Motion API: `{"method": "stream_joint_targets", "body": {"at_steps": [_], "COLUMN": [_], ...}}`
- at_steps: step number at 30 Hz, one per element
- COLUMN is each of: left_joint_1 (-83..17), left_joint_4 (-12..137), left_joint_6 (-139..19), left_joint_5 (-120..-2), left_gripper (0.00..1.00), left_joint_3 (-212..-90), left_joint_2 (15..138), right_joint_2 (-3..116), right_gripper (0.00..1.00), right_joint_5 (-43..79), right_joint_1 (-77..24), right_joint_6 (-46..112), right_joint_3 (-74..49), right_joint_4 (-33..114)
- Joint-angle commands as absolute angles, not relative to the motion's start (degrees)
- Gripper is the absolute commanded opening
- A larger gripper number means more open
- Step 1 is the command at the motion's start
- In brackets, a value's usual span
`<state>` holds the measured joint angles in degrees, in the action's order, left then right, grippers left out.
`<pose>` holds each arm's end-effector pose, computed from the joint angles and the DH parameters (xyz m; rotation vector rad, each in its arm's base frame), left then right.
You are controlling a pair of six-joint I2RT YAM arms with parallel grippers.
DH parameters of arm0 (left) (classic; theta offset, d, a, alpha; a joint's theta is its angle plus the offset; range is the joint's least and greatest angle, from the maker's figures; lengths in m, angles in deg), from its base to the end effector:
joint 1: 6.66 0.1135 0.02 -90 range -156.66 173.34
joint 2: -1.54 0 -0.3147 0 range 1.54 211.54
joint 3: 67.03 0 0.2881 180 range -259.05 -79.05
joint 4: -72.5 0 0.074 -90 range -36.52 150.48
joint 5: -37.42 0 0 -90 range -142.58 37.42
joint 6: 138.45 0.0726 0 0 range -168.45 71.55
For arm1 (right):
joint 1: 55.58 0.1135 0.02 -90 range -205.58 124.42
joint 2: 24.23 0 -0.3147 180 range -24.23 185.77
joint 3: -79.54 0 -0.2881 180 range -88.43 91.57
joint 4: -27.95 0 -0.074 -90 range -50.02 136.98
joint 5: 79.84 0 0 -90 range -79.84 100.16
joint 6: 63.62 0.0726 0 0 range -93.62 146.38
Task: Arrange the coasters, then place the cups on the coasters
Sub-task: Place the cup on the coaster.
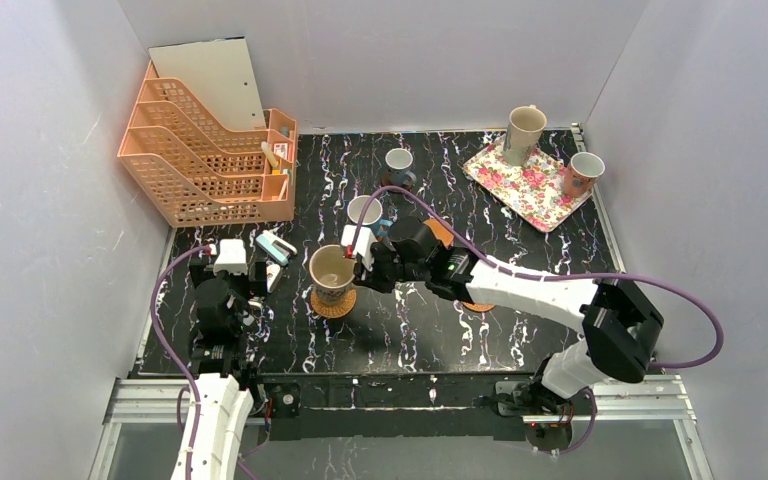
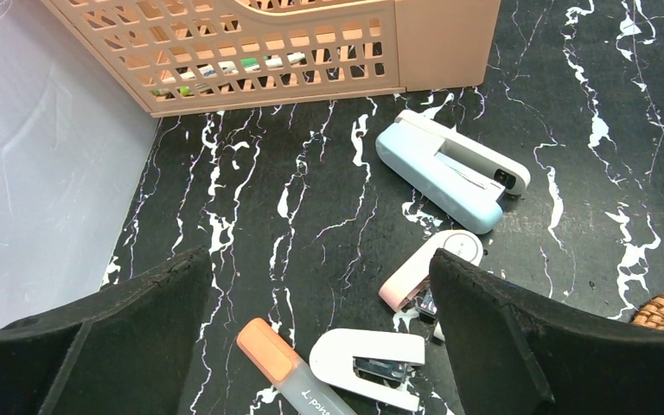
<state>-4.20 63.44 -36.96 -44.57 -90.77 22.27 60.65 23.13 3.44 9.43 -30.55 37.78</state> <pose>0.1579 0.0169 0.2246 0.0268 1.6840 0.3004 0.1928 0.3527 0.2918 -1.3828 1.5280 0.6899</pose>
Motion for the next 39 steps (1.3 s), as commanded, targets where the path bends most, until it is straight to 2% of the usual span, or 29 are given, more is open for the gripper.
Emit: {"method": "stream_joint_targets", "body": {"at_steps": [1,39], "left_joint_1": [-3.94,-3.94], "left_joint_4": [64.44,65.05], "left_joint_6": [-37.22,-37.11], "left_joint_5": [-43.49,-43.22], "left_gripper": [0.94,0.94], "left_joint_3": [-90.56,-90.03], "left_joint_2": [22.28,22.55], "right_joint_2": [60.72,63.64], "right_gripper": [0.01,0.01], "right_joint_5": [23.09,22.03], "right_joint_1": [3.83,3.83], "right_joint_6": [10.99,11.0], "right_joint_3": [-29.24,-28.68], "right_joint_4": [27.07,27.23]}}
